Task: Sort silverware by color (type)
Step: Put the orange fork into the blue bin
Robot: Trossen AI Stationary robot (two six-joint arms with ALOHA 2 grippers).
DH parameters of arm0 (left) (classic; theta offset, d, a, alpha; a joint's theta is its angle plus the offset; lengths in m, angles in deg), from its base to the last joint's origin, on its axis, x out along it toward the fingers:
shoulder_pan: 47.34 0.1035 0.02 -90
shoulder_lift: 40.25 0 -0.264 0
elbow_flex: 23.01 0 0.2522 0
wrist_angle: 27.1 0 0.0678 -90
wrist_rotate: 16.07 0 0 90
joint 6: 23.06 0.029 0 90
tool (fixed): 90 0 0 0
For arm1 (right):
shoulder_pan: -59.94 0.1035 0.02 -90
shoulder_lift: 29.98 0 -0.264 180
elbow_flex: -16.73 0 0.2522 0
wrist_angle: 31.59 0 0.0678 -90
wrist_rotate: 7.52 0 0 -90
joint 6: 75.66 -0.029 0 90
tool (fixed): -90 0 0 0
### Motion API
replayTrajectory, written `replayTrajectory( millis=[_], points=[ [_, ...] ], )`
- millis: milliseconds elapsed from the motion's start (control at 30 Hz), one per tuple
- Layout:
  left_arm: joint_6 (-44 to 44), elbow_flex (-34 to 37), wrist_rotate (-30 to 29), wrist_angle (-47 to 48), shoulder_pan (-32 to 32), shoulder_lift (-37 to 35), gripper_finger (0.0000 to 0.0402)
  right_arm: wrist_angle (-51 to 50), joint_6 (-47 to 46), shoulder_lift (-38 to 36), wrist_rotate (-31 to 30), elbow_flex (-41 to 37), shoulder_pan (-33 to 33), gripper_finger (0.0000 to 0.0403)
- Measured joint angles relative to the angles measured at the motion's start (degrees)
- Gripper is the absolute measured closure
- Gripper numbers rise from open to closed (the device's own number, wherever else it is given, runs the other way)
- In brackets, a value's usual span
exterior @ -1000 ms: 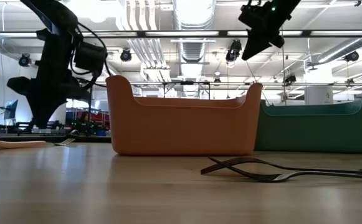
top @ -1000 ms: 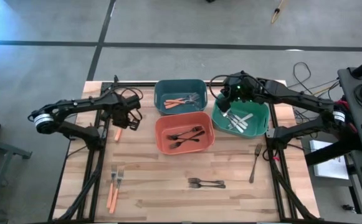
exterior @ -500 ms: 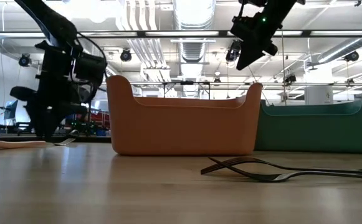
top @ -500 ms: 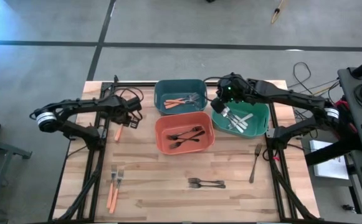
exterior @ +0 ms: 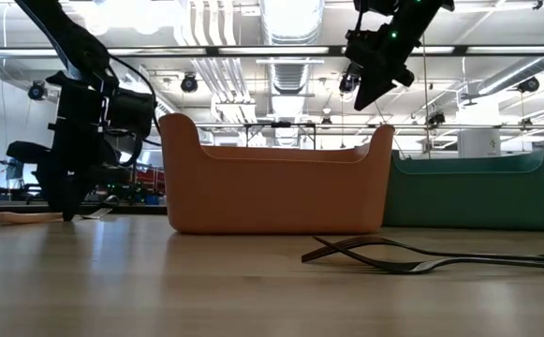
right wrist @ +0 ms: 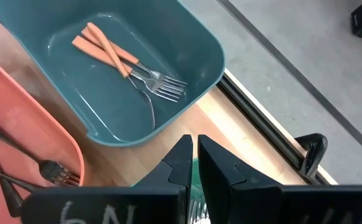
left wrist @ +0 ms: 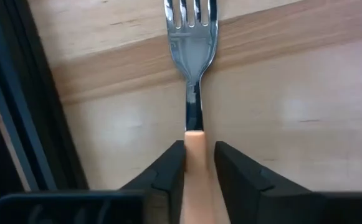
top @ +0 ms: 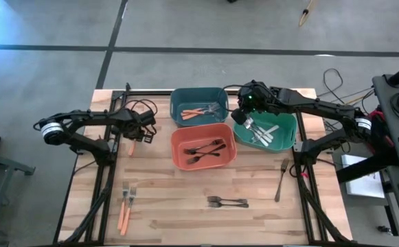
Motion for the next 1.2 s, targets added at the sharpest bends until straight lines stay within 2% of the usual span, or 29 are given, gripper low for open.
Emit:
replayTrajectory(
  millis=[167,333,567,800,933,1000,1133,1200],
  points=[
    [-0.48,-0.88,0.1,0.1,0.01,0.0,0.0384,-0.02,1.23,-0.04,0.02,0.38,0.02,0.0385],
    [-0.45,-2.95,-1.01,1.83,0.06,0.28,0.0384,-0.21,1.47,-0.04,0.02,0.45,0.02,0.0385],
    [5.64,-13.74,-4.32,7.63,0.09,0.04,0.0384,-0.44,1.47,-0.07,0.02,0.48,0.02,0.0385],
    [17.22,-28.93,-7.36,8.81,0.16,0.04,0.0384,-0.48,0.47,-1.22,0.04,0.49,0.02,0.0385],
    [30.45,-36.2,-7.55,3.01,0.2,0.02,0.0384,-0.44,0.26,-2.82,0.02,0.49,0.02,0.0385],
    [38.01,-38.09,-3.74,-2.58,0.25,0.0,0.0384,-0.44,0.24,-3.65,-0.12,0.51,0.02,0.0385],
    [52.23,-38.0,11.18,-16.26,0.23,0.0,0.0384,-0.45,-0.6,-5.12,-1.93,0.51,0.02,0.0385],
    [54.46,-36.96,13.49,-23.95,0.2,0.42,0.0384,-0.44,-1.21,-5.7,-2.55,0.51,0.02,0.0385]
  ],
)
